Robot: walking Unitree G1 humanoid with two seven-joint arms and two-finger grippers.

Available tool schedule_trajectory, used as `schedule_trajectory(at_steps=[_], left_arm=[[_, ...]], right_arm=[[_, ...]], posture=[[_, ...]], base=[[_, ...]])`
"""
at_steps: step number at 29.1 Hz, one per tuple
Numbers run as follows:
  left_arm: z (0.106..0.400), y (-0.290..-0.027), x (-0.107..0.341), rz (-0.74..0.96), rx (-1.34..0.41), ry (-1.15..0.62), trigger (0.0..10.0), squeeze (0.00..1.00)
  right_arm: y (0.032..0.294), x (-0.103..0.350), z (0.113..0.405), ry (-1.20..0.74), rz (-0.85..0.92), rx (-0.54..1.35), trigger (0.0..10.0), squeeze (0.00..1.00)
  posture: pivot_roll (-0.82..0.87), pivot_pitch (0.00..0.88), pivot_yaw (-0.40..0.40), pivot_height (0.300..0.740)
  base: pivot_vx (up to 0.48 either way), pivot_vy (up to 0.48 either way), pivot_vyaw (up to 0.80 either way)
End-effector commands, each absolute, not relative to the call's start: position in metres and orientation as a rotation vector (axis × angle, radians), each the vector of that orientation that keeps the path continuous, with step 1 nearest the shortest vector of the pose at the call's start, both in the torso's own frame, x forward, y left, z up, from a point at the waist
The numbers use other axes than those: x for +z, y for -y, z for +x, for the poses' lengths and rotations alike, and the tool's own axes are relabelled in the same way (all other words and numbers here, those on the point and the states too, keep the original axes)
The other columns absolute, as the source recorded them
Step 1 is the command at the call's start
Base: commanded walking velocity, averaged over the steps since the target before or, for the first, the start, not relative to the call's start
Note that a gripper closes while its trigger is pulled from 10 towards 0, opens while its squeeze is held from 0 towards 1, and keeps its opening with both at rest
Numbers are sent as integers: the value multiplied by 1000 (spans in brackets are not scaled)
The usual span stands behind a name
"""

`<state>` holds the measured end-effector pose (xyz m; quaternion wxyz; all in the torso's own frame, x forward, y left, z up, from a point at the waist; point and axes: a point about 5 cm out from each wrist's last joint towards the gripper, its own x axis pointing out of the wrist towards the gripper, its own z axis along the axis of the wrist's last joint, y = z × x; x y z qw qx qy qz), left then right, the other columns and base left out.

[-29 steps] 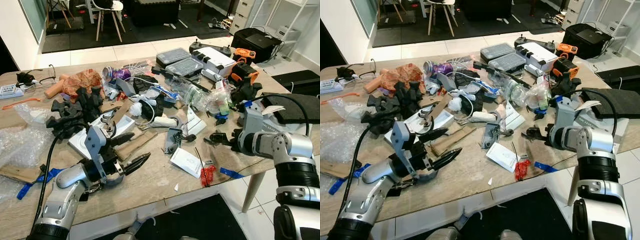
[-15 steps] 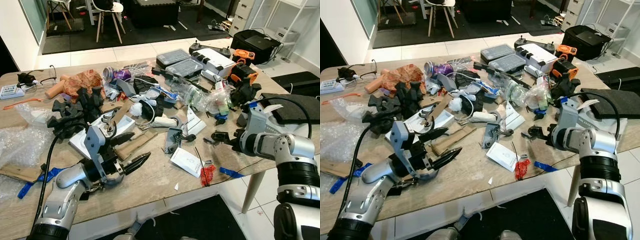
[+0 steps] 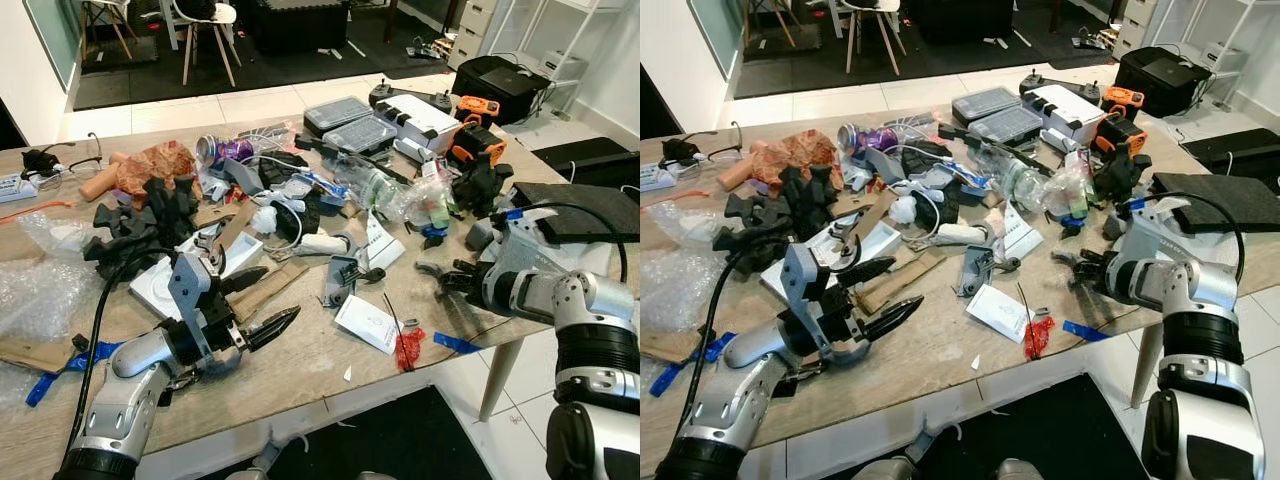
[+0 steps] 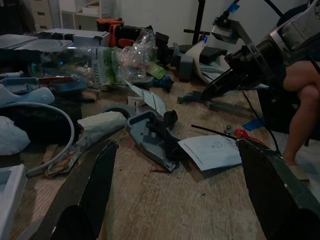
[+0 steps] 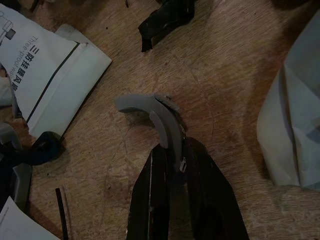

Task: Picking trash to rubbish bin

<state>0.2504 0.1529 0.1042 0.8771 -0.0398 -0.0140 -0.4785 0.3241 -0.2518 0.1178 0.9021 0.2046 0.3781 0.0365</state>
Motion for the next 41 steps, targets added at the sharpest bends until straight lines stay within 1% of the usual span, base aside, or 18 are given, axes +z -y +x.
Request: schedule_trajectory(at_steps=[1,5,9,10,11,12,13,16,18,21,24,28,29,31,35,36,38,41], left_arm=[[250,-154,102,-74,-1003,17,10000,0],[250,-156,100,-75,-1000,15,10000,0],[250,-157,99,-80,-992,18,10000,0],[251,-157,99,-84,-986,22,10000,0],[251,-158,99,-88,-979,26,10000,0],[251,-158,100,-91,-974,31,10000,0],[251,-159,100,-95,-969,36,10000,0],[252,-159,101,-101,-960,44,10000,0],[252,-159,101,-101,-960,44,10000,0],[255,-160,107,-121,-923,73,10000,0],[255,-160,107,-124,-918,77,10000,0],[262,-165,117,-181,-840,135,10000,0],[262,-165,117,-181,-840,135,10000,0],[263,-167,119,-204,-806,160,10000,0],[264,-169,123,-240,-777,189,10000,0],[266,-171,127,-278,-743,225,10000,0],[267,-171,129,-290,-730,236,10000,0],[266,-167,128,-293,-691,242,10000,0]], right_arm=[[248,106,320,-835,438,72,0,0],[240,121,329,-721,483,145,0,0],[225,143,334,-562,508,297,0,0],[218,150,334,-519,510,358,1569,0],[212,156,333,-487,511,413,3961,0],[206,160,331,-464,502,463,8275,0],[202,162,329,-449,490,497,9961,0],[196,166,326,-414,469,550,10000,0],[196,166,326,-414,469,550,10000,0],[190,173,323,-361,471,617,10000,0],[189,174,322,-357,470,623,10000,0],[180,175,318,-225,406,662,10000,0],[180,175,318,-225,406,662,10000,0],[172,171,315,-214,387,679,10000,0],[164,169,313,-188,403,701,10000,0],[158,171,313,-128,472,714,10000,0],[156,172,313,-107,492,716,10000,0],[145,170,306,-21,554,773,10000,0]], posture=[[16,0,-4,740],[16,0,-4,740],[16,0,-4,740],[16,0,-4,740],[16,0,-4,740],[16,0,-4,740],[16,0,-4,740],[18,0,-6,740],[18,0,-6,740],[18,0,-6,740],[18,0,-6,740],[15,0,-8,740],[15,0,-8,740],[15,0,-8,740],[17,0,-10,740],[17,0,-10,740],[16,0,-9,740],[17,0,-11,740]], base=[[0,0,0],[0,0,0],[0,0,0],[0,0,0],[0,0,0],[0,0,0],[0,0,0],[0,0,0],[0,0,0],[0,0,0],[0,0,0],[0,0,0],[0,0,0],[0,0,0],[0,0,0],[0,0,0],[0,0,0],[0,0,0]])
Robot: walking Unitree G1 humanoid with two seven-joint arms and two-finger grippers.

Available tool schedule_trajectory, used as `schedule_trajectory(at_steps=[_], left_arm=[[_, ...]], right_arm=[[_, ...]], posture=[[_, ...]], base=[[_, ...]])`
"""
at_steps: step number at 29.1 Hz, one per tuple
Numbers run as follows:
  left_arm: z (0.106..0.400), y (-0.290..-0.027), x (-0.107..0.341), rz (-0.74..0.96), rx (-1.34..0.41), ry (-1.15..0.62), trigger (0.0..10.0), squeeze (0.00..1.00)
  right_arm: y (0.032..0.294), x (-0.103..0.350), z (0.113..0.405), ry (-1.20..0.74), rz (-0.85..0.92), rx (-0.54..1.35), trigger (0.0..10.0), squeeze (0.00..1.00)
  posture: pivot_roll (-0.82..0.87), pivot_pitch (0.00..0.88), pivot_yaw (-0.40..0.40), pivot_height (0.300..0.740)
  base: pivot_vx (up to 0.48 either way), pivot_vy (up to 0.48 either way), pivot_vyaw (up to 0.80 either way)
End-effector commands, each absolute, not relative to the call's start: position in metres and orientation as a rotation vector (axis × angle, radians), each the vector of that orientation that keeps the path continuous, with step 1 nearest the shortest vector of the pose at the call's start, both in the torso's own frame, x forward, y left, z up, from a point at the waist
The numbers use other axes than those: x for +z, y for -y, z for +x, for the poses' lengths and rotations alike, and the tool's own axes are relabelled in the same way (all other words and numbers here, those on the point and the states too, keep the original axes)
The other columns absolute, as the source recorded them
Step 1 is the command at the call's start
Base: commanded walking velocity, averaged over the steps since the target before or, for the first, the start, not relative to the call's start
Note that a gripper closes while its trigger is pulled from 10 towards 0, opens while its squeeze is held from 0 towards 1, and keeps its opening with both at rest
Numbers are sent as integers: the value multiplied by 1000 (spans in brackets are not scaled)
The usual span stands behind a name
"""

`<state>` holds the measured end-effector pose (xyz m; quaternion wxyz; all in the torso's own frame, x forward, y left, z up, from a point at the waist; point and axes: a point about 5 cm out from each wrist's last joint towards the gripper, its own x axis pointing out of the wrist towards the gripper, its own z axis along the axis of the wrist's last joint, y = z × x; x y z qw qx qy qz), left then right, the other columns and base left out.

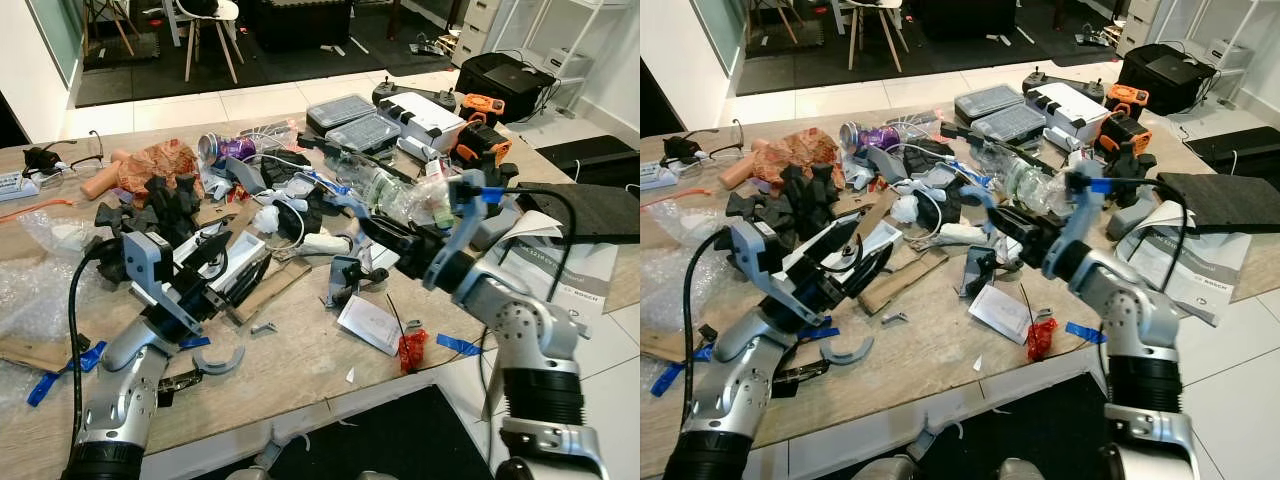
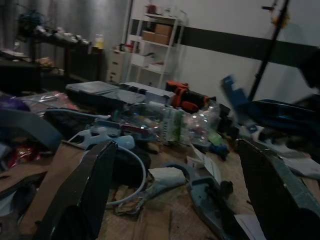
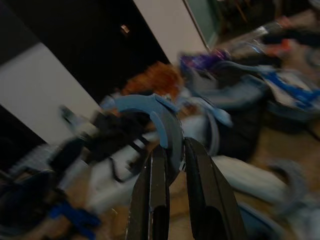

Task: Picking trash to rubbish bin

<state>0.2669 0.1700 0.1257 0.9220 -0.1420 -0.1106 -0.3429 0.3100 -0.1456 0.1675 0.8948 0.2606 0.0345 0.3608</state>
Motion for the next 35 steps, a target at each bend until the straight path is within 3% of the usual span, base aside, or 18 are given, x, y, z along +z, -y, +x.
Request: schedule_trajectory(at_steps=[1,14,24,35], left_arm=[[266,-165,127,-296,-683,242,10000,0],[253,-151,124,-348,-787,214,10000,0],[273,-154,113,-320,-613,132,10000,0],[278,-149,111,-328,-589,115,10000,0]], right_arm=[[142,170,304,-6,559,789,10000,0],[137,163,304,1,571,794,10000,0],[137,160,308,-10,553,742,10000,0],[137,159,310,-18,539,731,10000,0]], posture=[[17,0,-11,740],[13,0,-8,740],[13,0,-8,740],[11,0,-7,740]], base=[[0,0,0],[0,0,0],[0,0,0],[-119,0,0]])
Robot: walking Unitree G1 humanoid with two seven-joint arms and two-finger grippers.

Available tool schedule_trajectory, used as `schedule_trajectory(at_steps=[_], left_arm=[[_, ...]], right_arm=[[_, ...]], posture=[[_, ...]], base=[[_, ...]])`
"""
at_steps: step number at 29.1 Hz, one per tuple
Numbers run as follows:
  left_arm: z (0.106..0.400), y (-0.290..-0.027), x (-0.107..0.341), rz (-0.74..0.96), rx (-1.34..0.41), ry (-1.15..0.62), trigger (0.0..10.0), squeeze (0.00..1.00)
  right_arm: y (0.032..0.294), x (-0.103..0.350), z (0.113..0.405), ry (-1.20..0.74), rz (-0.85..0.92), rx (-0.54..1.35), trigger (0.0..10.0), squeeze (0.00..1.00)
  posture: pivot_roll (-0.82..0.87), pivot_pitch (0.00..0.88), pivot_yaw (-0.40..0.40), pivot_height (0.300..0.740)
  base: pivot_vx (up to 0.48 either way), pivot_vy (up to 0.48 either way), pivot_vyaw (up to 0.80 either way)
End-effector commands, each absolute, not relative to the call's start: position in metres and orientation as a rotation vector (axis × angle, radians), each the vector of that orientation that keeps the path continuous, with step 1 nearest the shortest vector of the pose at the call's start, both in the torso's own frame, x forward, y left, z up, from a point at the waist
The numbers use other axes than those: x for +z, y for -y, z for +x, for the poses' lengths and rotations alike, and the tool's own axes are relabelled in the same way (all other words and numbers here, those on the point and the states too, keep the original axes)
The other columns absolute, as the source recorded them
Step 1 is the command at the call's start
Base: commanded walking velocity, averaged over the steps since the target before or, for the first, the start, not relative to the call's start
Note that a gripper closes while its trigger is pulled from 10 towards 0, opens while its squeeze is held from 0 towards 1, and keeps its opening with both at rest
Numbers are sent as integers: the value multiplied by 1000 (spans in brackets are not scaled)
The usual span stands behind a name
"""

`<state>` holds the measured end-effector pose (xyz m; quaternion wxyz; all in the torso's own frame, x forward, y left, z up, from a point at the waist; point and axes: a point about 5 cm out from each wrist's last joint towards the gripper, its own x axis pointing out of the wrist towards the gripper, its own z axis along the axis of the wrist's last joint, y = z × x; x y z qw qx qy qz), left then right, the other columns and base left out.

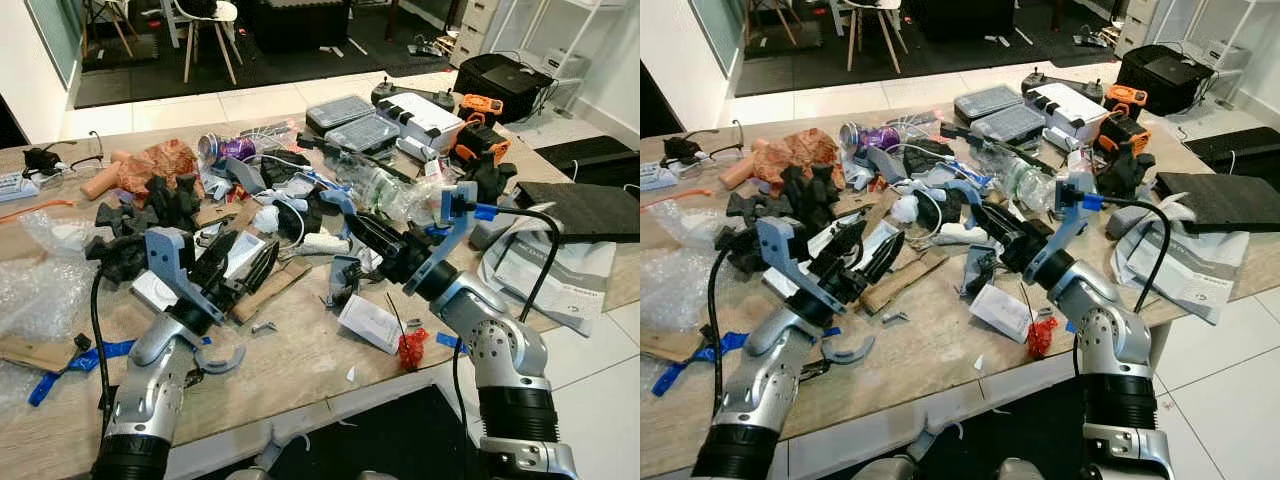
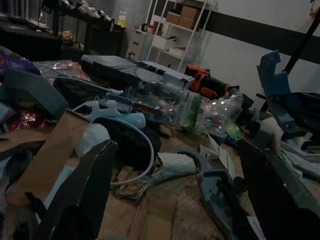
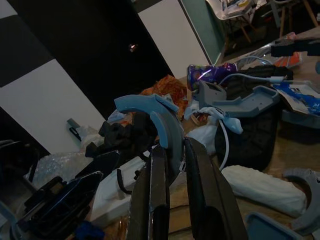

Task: Picking trash to rubbish bin

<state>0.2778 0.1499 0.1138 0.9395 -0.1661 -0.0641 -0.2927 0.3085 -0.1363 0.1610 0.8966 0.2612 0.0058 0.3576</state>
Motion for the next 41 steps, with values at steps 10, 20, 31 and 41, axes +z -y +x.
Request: schedule_trajectory(at_steps=[10,20,31,41], left_arm=[[280,-148,110,-319,-587,114,10000,0],[280,-148,108,-308,-598,111,10000,0],[280,-147,106,-300,-605,110,10000,0],[280,-147,106,-295,-609,111,10000,0]], right_arm=[[135,158,310,-24,535,732,10000,0],[134,157,310,-31,528,737,10000,0],[134,155,311,-36,528,738,10000,0],[134,154,312,-53,538,725,10000,0]], posture=[[11,0,-7,740],[12,0,-7,740],[13,0,-9,740],[14,0,-7,740]], base=[[-296,0,0],[-334,0,0],[-346,0,0],[-349,0,0]])
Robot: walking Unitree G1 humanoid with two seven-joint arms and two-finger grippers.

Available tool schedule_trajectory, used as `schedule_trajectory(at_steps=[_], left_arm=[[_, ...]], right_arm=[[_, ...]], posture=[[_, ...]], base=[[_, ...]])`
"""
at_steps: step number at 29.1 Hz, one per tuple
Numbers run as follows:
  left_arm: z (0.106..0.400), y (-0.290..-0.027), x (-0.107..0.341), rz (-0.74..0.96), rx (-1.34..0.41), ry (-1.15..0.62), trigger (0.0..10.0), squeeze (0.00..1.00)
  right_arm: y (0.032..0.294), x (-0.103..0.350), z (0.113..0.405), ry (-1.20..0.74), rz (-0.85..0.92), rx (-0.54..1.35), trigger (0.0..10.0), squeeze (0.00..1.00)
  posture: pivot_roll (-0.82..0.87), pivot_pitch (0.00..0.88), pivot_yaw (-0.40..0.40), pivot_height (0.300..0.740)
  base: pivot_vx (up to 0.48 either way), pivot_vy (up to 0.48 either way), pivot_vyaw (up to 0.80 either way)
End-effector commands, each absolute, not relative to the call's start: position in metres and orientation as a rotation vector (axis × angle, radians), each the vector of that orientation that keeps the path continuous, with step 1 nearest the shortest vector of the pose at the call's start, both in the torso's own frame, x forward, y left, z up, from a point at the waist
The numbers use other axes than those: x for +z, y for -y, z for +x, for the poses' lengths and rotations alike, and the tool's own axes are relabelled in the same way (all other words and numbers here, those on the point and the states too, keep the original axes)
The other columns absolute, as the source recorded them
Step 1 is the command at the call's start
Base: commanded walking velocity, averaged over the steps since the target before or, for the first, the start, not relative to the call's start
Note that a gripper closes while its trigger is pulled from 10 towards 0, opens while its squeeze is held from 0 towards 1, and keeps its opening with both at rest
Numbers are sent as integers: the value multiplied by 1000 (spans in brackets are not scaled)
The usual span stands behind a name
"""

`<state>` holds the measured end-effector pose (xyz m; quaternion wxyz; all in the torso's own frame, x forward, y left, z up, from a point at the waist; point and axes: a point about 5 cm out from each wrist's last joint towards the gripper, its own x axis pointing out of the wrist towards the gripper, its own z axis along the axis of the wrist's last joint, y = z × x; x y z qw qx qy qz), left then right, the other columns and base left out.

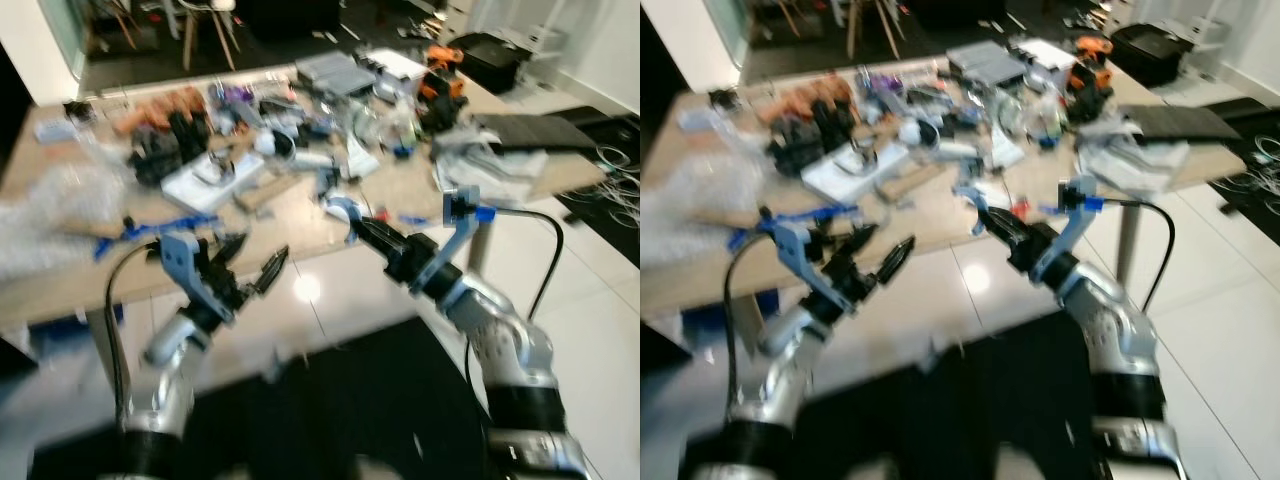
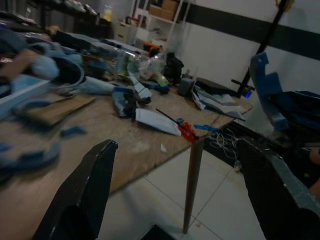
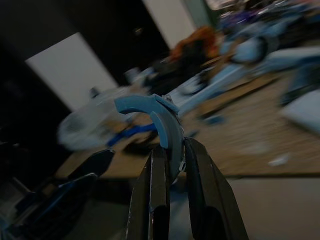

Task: Picking trash to rubbish bin

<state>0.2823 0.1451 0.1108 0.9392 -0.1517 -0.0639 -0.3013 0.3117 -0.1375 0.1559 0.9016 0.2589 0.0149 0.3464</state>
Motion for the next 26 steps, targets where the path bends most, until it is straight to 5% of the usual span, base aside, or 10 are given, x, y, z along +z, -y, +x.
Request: schedule_trajectory(at_steps=[1,26], left_arm=[[280,-147,106,-296,-609,112,10000,0],[280,-147,108,-273,-632,140,10000,0]], right_arm=[[134,154,312,-56,536,726,10000,0],[132,154,312,-77,502,744,10000,0]], posture=[[14,0,-7,740],[12,0,-6,740]], base=[[-307,0,0],[0,0,-782]])
